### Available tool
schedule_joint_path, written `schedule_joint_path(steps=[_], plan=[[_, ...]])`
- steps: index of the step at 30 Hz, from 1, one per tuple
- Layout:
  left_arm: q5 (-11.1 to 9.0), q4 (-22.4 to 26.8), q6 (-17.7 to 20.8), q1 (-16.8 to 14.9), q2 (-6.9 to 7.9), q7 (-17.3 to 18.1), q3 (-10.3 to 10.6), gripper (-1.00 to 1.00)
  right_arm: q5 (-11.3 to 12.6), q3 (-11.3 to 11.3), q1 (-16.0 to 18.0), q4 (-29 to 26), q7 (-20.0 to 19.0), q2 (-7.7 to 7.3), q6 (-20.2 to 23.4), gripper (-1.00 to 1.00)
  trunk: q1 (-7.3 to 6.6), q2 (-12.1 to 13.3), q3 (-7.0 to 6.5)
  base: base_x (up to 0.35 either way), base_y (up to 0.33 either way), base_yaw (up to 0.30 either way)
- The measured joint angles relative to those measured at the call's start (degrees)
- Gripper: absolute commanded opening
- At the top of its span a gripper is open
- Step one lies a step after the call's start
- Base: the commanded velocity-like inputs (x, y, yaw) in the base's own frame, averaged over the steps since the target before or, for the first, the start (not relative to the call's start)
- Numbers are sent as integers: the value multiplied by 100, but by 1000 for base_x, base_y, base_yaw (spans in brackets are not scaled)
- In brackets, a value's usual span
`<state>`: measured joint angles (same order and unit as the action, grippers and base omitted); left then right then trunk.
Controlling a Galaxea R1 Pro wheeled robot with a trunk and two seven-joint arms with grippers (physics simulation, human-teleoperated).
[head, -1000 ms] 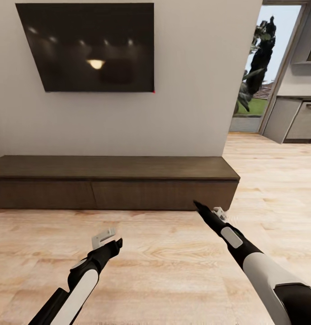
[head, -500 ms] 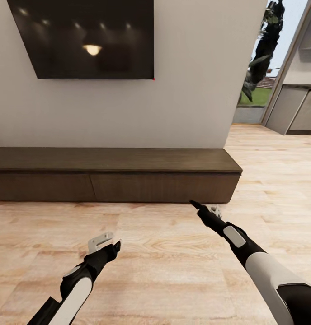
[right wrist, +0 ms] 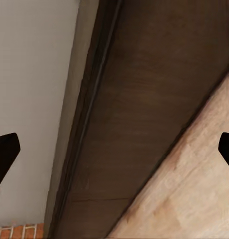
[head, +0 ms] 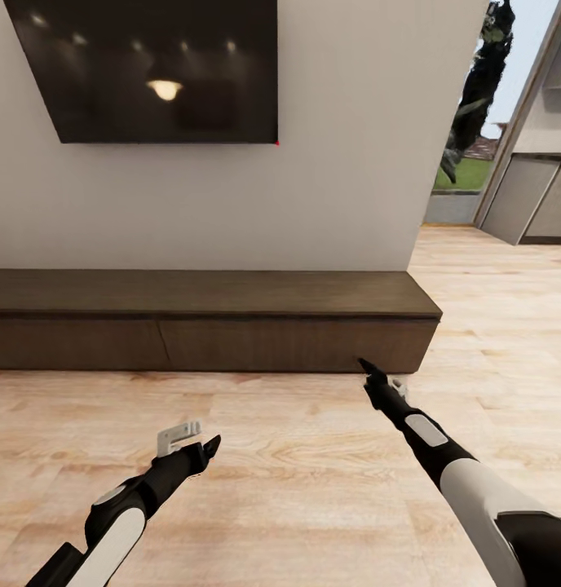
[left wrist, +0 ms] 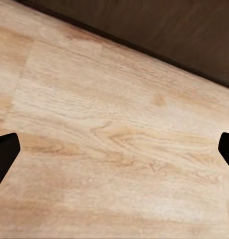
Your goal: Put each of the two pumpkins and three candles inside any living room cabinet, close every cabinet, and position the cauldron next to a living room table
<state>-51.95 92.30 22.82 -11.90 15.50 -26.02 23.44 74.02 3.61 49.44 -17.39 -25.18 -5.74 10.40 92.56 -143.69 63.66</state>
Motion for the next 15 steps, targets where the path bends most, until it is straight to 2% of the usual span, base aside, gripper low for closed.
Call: schedule_joint_path(steps=[2, 5, 6, 9, 15], plan=[[-21, -1, -3, 0, 5, 1, 0, 100, 212, -9, 0, 64, 49, 4, -18, 100, 0, 0, 0, 318, 0, 0], [-118, -1, -4, 0, 13, 1, 0, 100, 338, -13, 0, 146, 193, 6, -75, 100, 0, 0, 0, 320, 0, 0], [-236, -1, -5, 1, 26, 1, 0, 100, 433, -8, -1, 283, 445, 10, -267, 100, 0, 0, 0, 321, 0, 0], [-316, 2, -10, 4, 52, 1, 1, 100, 620, 5, 0, 400, 872, 20, -705, 100, 0, 0, 0, 317, 0, 0], [-350, 16, -22, 9, 118, 13, -4, 100, 735, 20, 0, 421, 1073, 24, -916, 100, 0, 0, 0, 313, 45, 0]])
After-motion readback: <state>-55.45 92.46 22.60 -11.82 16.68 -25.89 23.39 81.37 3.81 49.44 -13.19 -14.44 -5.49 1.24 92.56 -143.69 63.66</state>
